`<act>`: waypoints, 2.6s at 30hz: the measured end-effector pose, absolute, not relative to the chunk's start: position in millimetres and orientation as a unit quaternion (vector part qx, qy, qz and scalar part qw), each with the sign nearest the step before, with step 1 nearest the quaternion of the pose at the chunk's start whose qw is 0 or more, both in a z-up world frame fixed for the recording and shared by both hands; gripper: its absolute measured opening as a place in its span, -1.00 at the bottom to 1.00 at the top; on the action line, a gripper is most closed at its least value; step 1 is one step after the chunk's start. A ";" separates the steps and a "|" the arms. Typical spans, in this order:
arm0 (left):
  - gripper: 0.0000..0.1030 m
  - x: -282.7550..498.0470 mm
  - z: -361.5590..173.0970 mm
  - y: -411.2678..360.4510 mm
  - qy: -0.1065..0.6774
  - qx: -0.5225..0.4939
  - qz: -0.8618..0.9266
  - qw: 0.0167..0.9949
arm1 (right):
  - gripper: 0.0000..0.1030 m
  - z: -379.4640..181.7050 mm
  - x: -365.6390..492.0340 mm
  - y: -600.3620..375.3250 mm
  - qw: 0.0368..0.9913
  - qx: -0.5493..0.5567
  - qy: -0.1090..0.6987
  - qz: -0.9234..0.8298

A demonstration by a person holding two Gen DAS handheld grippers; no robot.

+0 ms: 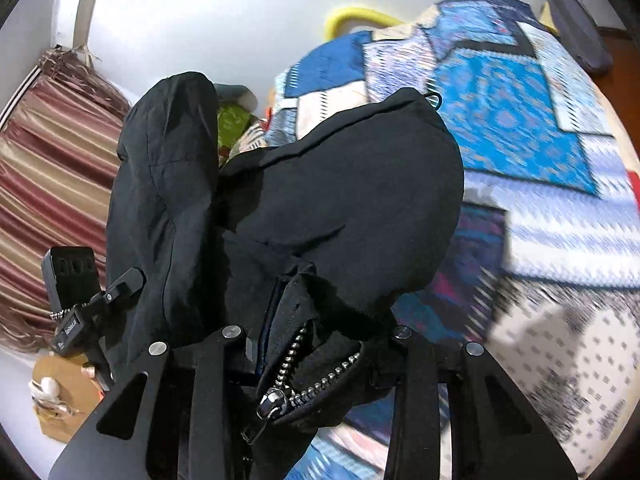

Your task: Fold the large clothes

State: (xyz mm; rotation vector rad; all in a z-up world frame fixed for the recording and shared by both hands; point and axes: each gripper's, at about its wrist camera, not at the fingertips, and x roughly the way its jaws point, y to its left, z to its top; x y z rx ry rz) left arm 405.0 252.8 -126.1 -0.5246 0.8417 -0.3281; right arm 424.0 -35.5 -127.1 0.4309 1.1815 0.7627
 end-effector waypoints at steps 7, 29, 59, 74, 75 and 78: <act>0.37 432.2 -151.8 355.8 0.405 -0.258 -0.140 0.866 | -0.39 -159.9 462.0 68.8 0.735 0.171 0.546 0.364; 0.62 442.2 -334.2 465.9 0.504 -0.333 -0.013 0.797 | -0.03 -286.3 467.2 160.5 0.717 0.025 0.630 0.297; 0.62 92.1 30.2 202.4 0.114 -0.032 0.076 0.990 | 0.20 31.6 183.5 35.5 0.915 0.033 0.172 0.364; 0.99 23.5 7.9 162.5 0.033 -0.034 0.132 0.990 | 1.00 24.1 131.6 31.9 0.945 0.028 0.089 0.313; 0.99 24.3 7.6 161.5 0.033 -0.032 0.132 0.990 | 1.00 24.7 133.2 32.6 0.946 0.029 0.090 0.311; 0.99 21.2 5.3 156.6 0.034 -0.025 0.129 0.991 | 1.00 24.3 136.1 33.6 0.947 0.030 0.096 0.305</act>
